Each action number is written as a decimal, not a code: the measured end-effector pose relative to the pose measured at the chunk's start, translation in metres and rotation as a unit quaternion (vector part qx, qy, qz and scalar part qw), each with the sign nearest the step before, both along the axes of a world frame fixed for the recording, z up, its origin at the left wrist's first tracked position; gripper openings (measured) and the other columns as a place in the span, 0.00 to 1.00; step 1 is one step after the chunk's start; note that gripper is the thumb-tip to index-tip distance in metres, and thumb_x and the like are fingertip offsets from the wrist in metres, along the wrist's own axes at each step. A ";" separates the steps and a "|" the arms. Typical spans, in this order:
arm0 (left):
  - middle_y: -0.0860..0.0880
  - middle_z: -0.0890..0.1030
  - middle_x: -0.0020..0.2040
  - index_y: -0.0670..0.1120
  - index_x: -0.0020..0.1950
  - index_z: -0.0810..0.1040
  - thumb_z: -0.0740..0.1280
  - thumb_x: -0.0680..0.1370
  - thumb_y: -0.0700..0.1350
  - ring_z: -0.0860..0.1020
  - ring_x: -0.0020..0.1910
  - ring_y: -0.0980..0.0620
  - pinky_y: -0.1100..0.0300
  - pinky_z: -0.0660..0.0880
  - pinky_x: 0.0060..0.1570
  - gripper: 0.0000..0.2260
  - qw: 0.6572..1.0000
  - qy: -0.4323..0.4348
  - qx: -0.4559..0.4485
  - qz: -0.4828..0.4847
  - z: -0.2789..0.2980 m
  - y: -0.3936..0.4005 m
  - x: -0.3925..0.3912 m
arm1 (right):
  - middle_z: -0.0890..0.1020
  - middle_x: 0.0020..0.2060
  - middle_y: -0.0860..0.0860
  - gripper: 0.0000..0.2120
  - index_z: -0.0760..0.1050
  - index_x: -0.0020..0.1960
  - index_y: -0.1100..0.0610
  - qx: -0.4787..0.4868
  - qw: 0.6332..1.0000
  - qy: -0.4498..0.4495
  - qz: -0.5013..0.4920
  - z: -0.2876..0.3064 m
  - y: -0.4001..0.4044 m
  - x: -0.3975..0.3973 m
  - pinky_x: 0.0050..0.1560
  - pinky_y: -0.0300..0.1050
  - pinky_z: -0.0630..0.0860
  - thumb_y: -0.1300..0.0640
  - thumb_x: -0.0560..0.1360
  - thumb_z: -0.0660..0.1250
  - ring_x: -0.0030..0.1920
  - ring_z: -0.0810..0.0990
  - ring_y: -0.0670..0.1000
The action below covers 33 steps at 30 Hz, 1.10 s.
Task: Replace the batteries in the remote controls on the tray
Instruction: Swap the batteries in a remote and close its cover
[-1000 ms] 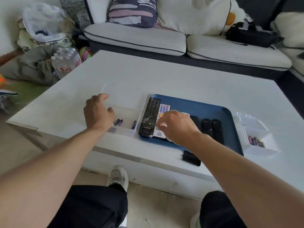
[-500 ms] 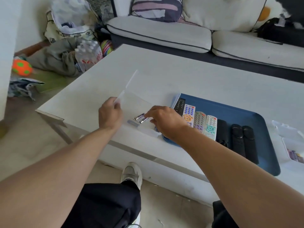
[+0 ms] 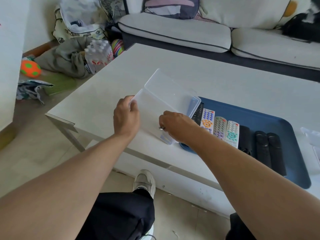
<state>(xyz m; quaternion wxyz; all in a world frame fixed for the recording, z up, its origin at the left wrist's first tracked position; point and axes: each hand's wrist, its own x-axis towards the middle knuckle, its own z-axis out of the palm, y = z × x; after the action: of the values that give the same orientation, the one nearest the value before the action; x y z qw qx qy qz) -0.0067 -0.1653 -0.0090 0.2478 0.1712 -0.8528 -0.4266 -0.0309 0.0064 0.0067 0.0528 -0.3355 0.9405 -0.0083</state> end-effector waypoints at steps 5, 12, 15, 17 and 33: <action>0.42 0.81 0.54 0.43 0.58 0.79 0.56 0.84 0.44 0.76 0.55 0.39 0.51 0.72 0.52 0.13 0.998 -0.053 -0.012 0.010 -0.009 -0.008 -0.001 | 0.79 0.53 0.52 0.10 0.75 0.60 0.55 0.020 1.000 0.018 0.014 0.002 -0.002 -0.001 0.46 0.45 0.72 0.63 0.80 0.61 0.52 0.80 0.54; 0.37 0.81 0.56 0.38 0.58 0.78 0.55 0.84 0.42 0.77 0.57 0.35 0.48 0.73 0.53 0.14 0.983 -0.178 0.004 0.045 -0.017 -0.013 0.003 | 0.80 0.48 0.48 0.07 0.76 0.58 0.51 -0.289 0.945 -0.101 -0.113 0.028 0.018 0.002 0.47 0.45 0.74 0.57 0.80 0.65 0.47 0.78 0.50; 0.39 0.79 0.64 0.39 0.66 0.76 0.59 0.83 0.44 0.75 0.63 0.37 0.48 0.73 0.60 0.15 0.981 -0.183 0.030 0.052 -0.017 -0.008 0.003 | 0.81 0.44 0.52 0.10 0.75 0.60 0.55 -0.438 0.846 -0.229 -0.201 0.038 0.047 0.005 0.51 0.47 0.79 0.64 0.80 0.65 0.46 0.83 0.53; 0.40 0.74 0.70 0.41 0.73 0.70 0.63 0.81 0.48 0.72 0.68 0.38 0.45 0.70 0.67 0.22 0.982 -0.174 0.023 0.075 -0.017 -0.008 0.001 | 0.79 0.43 0.56 0.12 0.75 0.63 0.59 -0.549 0.725 -0.337 -0.245 0.044 0.063 0.005 0.54 0.51 0.82 0.67 0.81 0.62 0.43 0.84 0.55; 0.47 0.81 0.57 0.44 0.60 0.80 0.68 0.75 0.36 0.76 0.61 0.45 0.54 0.71 0.62 0.14 0.959 0.127 -0.108 -0.229 0.026 0.193 0.013 | 0.79 0.34 0.49 0.05 0.80 0.45 0.55 -0.352 0.783 -0.189 -0.477 0.036 0.229 0.051 0.28 0.40 0.72 0.53 0.77 0.70 0.32 0.76 0.48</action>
<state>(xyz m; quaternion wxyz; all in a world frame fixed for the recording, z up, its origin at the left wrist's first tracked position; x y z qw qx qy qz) 0.0063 0.0281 0.0172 0.2667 -0.1124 -0.8716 -0.3956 0.0204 0.2352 0.0428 0.0969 0.1692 0.8834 -0.4261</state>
